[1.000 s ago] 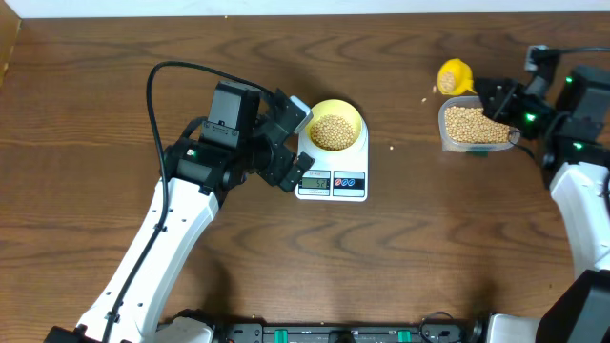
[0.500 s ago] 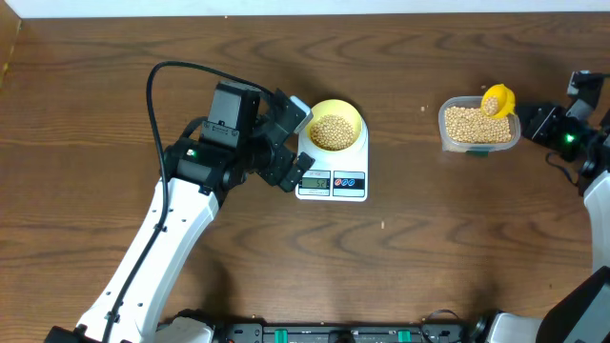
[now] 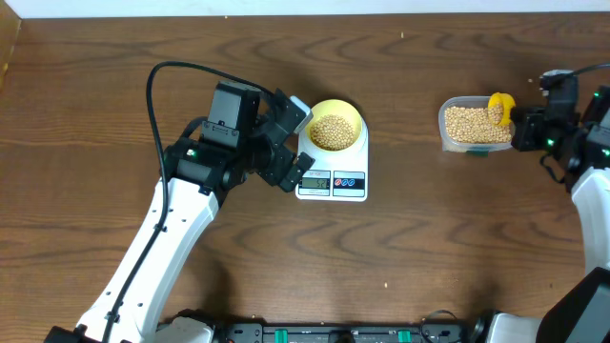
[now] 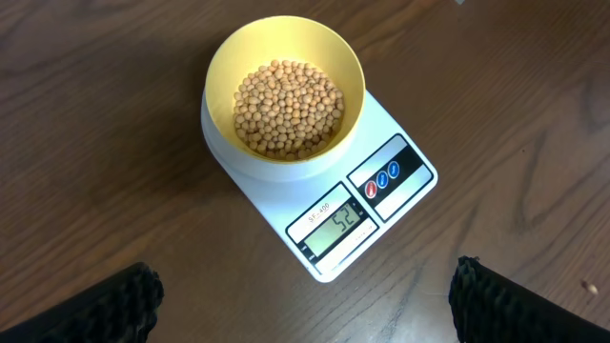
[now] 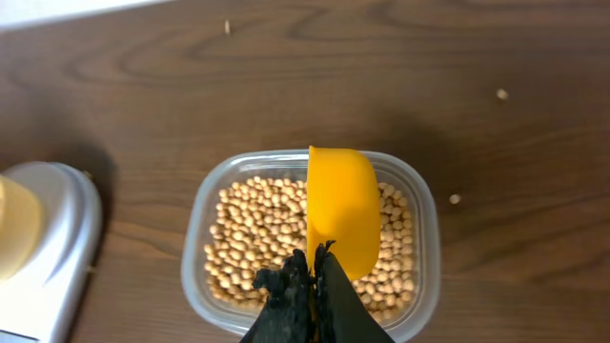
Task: Scoop item into bowl and weigh 50g on scale
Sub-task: 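Dip the scoop into the soybeans to pick up a small amount, then carry the scoop over the yellow bowl and tilt to pour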
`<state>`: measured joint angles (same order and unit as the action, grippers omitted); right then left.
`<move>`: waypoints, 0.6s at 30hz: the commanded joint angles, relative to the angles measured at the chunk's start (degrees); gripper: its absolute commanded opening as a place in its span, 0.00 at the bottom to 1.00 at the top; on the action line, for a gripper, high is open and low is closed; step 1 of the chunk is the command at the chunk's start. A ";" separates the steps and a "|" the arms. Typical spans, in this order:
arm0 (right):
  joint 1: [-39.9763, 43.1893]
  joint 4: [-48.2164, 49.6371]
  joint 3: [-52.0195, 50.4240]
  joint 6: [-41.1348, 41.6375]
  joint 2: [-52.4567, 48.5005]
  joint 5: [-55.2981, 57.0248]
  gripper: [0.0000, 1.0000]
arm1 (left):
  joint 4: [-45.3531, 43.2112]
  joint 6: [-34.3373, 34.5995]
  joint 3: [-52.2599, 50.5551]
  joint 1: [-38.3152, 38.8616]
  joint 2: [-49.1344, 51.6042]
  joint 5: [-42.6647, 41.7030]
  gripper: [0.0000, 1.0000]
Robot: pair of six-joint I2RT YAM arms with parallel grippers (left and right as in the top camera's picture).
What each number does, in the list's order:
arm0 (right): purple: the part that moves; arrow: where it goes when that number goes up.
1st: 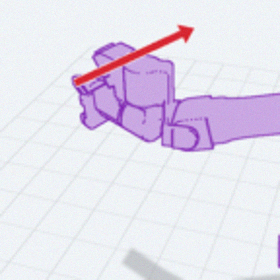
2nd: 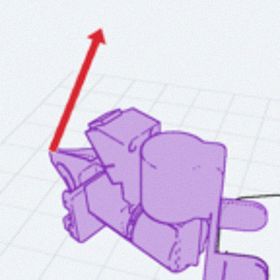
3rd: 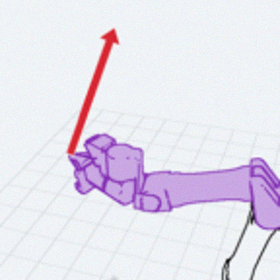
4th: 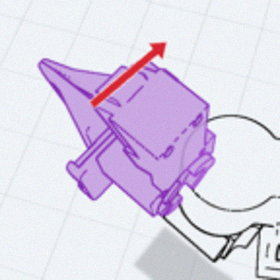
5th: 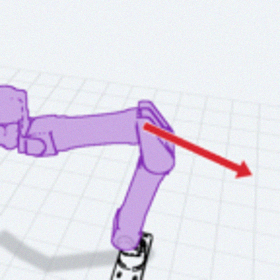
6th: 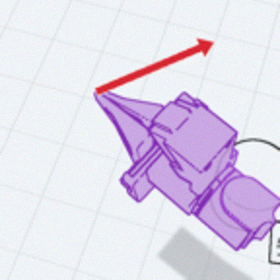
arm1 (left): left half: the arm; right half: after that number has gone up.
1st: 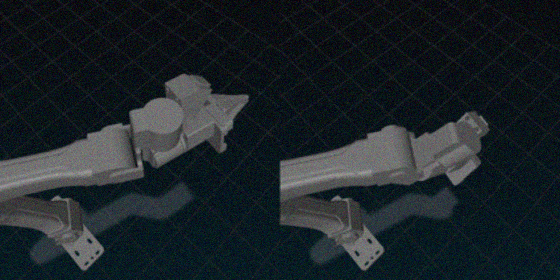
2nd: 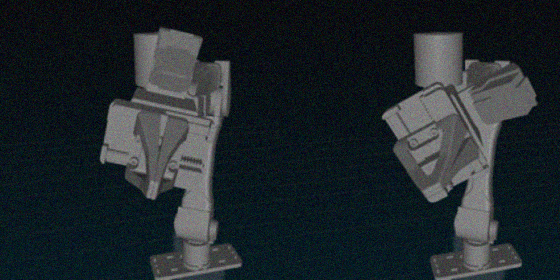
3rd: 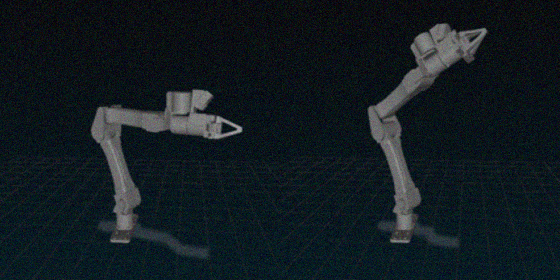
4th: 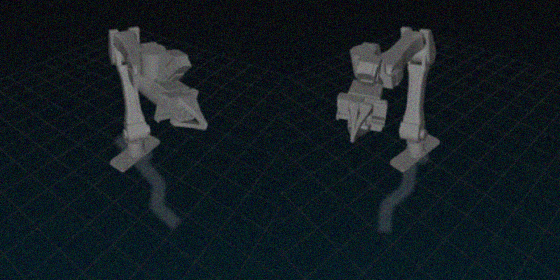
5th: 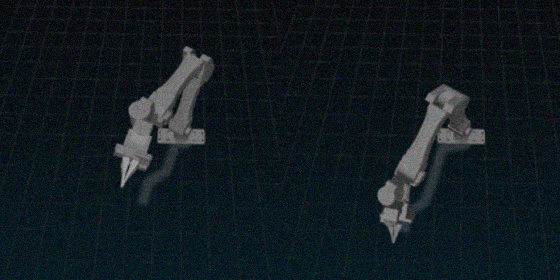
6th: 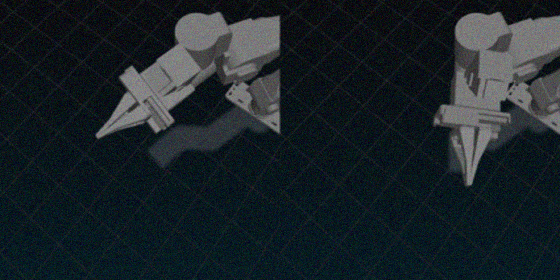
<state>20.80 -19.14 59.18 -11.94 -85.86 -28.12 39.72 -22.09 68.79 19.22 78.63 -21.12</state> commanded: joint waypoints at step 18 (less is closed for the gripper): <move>-15.74 0.57 -0.04 -8.26 1.42 28.48 0.01 | 0.15 0.52 -0.33 -0.17 -0.83 -0.74 0.98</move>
<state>7.25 -19.44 59.18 -19.25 -85.84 -3.18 39.72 -22.09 68.79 19.22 78.63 -21.12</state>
